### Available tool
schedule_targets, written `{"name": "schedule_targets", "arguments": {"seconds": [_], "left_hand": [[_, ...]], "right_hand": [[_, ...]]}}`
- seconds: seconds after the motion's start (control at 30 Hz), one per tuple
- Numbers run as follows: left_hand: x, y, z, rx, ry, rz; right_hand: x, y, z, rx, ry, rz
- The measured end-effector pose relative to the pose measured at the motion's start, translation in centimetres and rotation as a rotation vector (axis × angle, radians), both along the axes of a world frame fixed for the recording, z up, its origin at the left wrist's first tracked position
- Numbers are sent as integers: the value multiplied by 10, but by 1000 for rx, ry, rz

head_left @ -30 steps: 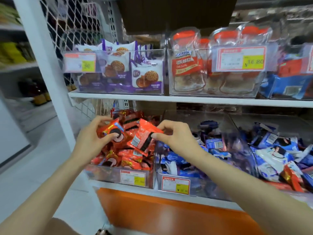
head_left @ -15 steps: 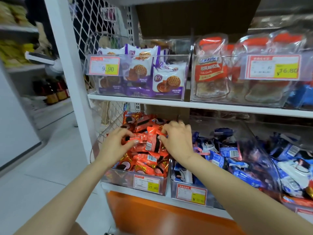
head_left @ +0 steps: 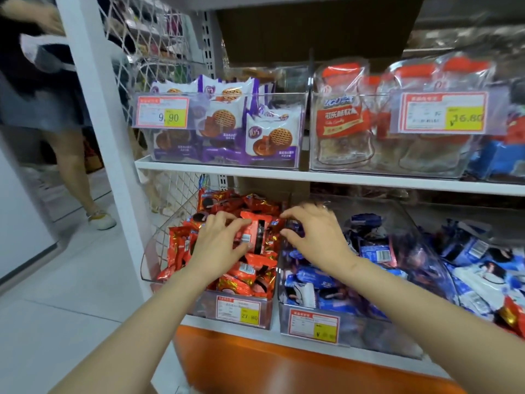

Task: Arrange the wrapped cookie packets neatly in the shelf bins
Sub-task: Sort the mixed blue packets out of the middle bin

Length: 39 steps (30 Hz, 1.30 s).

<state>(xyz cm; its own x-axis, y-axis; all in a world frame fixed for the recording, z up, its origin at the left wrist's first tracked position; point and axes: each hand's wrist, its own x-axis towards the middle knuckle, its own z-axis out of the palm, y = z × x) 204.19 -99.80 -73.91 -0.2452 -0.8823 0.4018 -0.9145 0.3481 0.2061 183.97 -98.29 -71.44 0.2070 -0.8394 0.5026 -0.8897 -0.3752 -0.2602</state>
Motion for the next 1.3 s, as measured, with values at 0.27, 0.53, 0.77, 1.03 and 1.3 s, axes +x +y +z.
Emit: {"name": "schedule_targets", "arguments": {"seconds": [0.27,0.53,0.77,1.03,1.3], "left_hand": [[-30,9,12,-220,117,-80],[-107,8,15,-1,-25,-429],[-138,-20,5,235,-281,-185],[-145,-25,1,141,-381,-149],[-161,-42,13,267,-241,-215]], "right_hand": [[-105,33,13,115,-22,-106],[-149,47,2,155,-85,-166],[-151,39,-8,272,-39,-84],[-136,13,-14,623,-102,-14],[-147,19,7,436,40,-105]]}}
